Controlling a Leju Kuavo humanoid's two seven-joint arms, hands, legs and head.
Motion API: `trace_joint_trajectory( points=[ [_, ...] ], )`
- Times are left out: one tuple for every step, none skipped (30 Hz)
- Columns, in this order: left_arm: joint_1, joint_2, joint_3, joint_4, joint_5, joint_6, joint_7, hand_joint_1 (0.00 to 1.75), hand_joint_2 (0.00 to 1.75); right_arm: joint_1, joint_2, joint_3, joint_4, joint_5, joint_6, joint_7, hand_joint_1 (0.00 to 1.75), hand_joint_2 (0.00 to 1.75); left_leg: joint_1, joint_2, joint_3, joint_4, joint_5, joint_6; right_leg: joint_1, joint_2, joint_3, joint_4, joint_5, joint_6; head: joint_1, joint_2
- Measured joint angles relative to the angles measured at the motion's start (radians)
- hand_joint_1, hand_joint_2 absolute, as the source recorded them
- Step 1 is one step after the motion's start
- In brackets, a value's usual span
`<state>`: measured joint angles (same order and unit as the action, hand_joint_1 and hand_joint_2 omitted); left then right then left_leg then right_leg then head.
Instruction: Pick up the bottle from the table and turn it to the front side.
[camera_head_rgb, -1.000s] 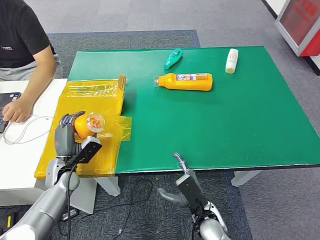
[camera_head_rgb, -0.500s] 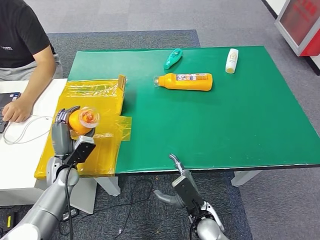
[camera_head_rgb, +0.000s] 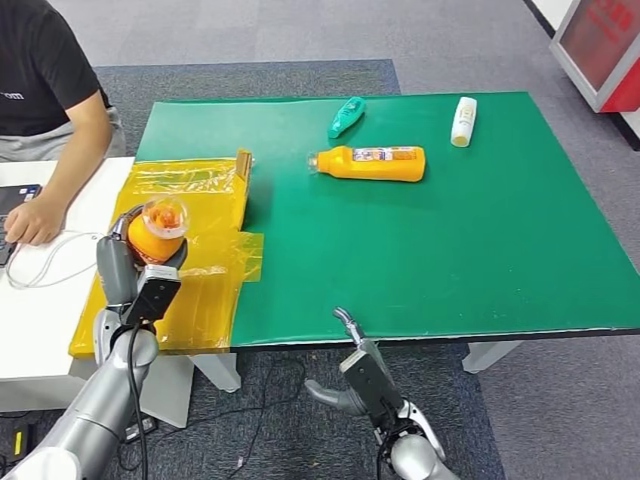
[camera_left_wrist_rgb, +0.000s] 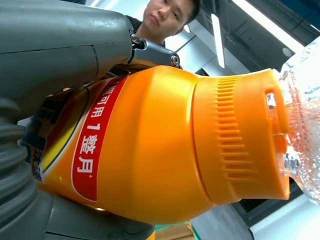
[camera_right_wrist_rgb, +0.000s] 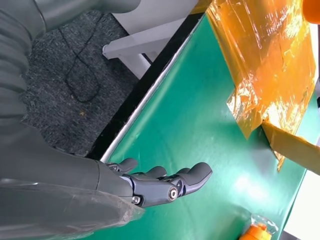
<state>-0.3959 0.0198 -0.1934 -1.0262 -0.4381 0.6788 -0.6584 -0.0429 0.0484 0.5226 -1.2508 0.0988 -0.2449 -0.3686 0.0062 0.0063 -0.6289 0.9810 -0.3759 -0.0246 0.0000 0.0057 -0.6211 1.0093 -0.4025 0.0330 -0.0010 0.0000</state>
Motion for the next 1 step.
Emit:
trace_joint_trajectory(
  points=[
    [0.000,0.000,0.000,0.000,0.003,0.000,-0.001,1.60,1.75,0.000,0.000,0.000,0.000,0.000,-0.001,0.000,0.00,1.75,0.000,0.000,0.000,0.000,0.000,0.000,0.000,0.000,0.000,0.000,0.000,0.000,0.000,0.000]
  ],
)
